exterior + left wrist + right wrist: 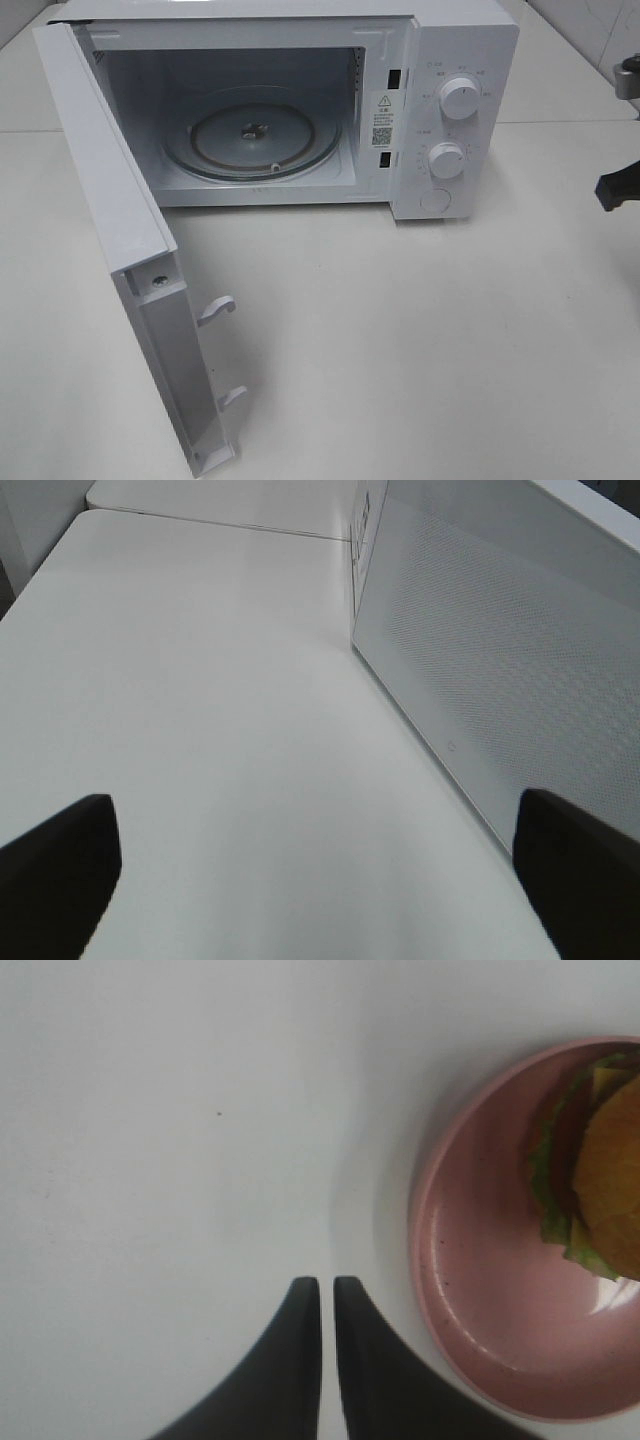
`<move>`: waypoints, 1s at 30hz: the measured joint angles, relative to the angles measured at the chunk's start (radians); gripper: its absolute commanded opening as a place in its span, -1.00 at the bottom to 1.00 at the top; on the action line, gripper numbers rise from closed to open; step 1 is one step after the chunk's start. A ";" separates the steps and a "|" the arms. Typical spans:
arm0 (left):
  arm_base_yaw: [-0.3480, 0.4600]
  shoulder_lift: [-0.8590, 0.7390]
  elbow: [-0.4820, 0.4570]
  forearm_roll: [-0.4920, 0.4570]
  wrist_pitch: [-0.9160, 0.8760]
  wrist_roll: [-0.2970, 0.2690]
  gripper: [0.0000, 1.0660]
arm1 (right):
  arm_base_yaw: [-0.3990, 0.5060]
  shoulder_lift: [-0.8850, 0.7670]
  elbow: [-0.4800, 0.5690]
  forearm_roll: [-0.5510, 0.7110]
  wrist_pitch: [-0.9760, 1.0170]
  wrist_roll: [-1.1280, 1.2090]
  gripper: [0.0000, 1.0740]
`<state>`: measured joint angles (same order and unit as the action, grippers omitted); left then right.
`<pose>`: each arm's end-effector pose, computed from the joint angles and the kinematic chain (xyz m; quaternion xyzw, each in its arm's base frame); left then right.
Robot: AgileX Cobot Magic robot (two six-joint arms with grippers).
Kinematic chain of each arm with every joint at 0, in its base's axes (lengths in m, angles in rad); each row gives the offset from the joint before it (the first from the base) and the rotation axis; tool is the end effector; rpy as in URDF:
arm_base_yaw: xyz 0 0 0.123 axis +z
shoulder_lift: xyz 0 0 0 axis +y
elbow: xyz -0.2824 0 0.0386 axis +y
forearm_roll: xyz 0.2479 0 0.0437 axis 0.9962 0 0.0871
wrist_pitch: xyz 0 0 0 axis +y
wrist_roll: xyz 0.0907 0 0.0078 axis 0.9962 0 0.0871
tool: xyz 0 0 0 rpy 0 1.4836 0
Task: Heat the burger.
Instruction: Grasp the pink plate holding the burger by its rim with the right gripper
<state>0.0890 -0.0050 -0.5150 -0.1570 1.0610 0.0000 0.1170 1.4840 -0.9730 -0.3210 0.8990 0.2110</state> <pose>-0.0068 -0.0131 0.2821 -0.0338 0.8448 -0.0547 0.5312 0.2760 0.0098 0.2396 -0.0371 0.9824 -0.1147 0.1427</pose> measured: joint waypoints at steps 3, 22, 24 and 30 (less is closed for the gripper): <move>0.000 0.000 0.000 0.000 0.000 0.000 0.92 | -0.050 0.000 0.000 0.000 0.015 -0.026 -0.90; 0.000 0.000 0.000 0.000 0.000 0.000 0.92 | -0.301 -0.002 0.000 0.042 0.093 -0.123 -0.83; 0.000 0.000 0.000 0.000 0.000 0.000 0.92 | -0.307 -0.002 0.000 0.042 0.093 -0.123 -0.81; 0.000 0.000 0.000 0.000 0.000 0.000 0.92 | -0.312 -0.006 0.000 0.089 0.061 -0.141 -0.41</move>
<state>0.0890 -0.0050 -0.5150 -0.1570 1.0610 0.0000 -0.1950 1.4780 -0.9730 -0.2320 0.9600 0.0700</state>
